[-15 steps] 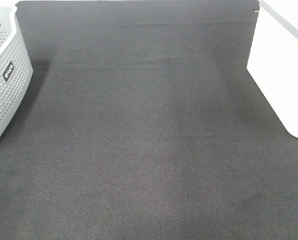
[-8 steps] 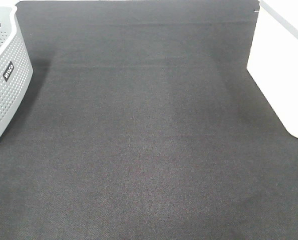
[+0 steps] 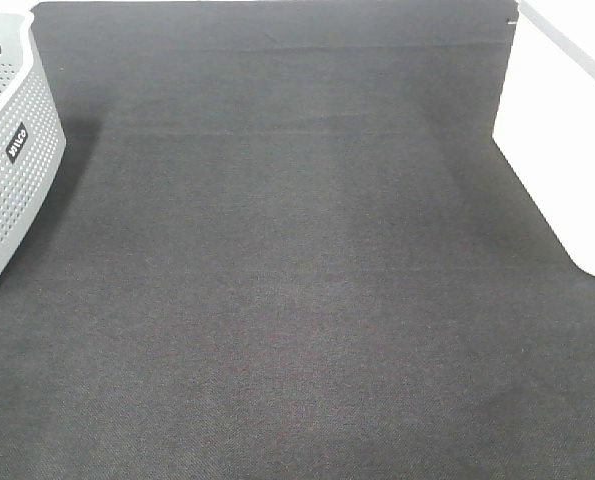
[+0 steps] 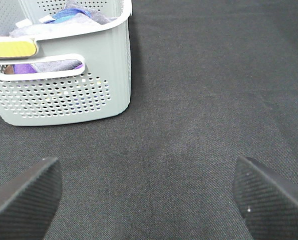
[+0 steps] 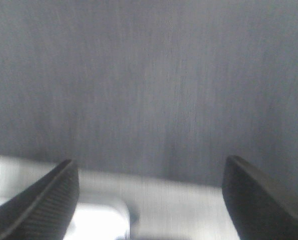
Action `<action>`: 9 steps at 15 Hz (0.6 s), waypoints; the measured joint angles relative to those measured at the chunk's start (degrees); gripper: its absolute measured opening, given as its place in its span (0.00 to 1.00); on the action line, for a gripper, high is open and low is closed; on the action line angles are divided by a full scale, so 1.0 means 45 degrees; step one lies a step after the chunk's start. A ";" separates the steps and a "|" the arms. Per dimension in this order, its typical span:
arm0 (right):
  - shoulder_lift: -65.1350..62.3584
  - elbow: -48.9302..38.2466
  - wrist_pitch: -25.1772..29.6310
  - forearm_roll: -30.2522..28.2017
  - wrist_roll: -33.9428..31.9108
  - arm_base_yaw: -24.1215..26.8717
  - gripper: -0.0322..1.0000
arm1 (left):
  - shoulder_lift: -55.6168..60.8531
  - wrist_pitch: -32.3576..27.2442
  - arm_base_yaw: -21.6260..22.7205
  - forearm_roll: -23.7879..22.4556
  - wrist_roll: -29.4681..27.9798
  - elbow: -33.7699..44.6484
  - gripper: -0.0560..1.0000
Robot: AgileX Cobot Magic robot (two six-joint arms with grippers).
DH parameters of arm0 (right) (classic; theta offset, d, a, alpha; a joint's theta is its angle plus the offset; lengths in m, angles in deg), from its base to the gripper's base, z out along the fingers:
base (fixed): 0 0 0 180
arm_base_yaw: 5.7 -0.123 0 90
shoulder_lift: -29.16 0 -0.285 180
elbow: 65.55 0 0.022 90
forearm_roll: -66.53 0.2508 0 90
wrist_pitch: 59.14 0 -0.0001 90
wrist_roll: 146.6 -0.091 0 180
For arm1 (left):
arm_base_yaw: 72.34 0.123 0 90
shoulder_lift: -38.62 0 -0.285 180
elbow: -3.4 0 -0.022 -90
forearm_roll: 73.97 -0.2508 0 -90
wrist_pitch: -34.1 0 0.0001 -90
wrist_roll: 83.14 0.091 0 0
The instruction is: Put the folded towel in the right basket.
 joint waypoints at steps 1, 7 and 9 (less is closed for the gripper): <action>-0.0955 -0.0064 -0.0127 0.0013 0.0064 0.0000 0.75 | 0.0000 0.0000 0.0000 0.0000 0.0000 0.0000 0.88; -0.5844 -0.0115 -0.0178 0.0255 0.0535 0.0000 0.75 | 0.0000 0.0000 0.0000 0.0000 0.0000 0.0000 0.88; -0.5946 -0.0127 -0.0178 0.0255 0.0535 0.0000 0.75 | 0.0000 0.0000 0.0000 0.0000 0.0000 0.0000 0.88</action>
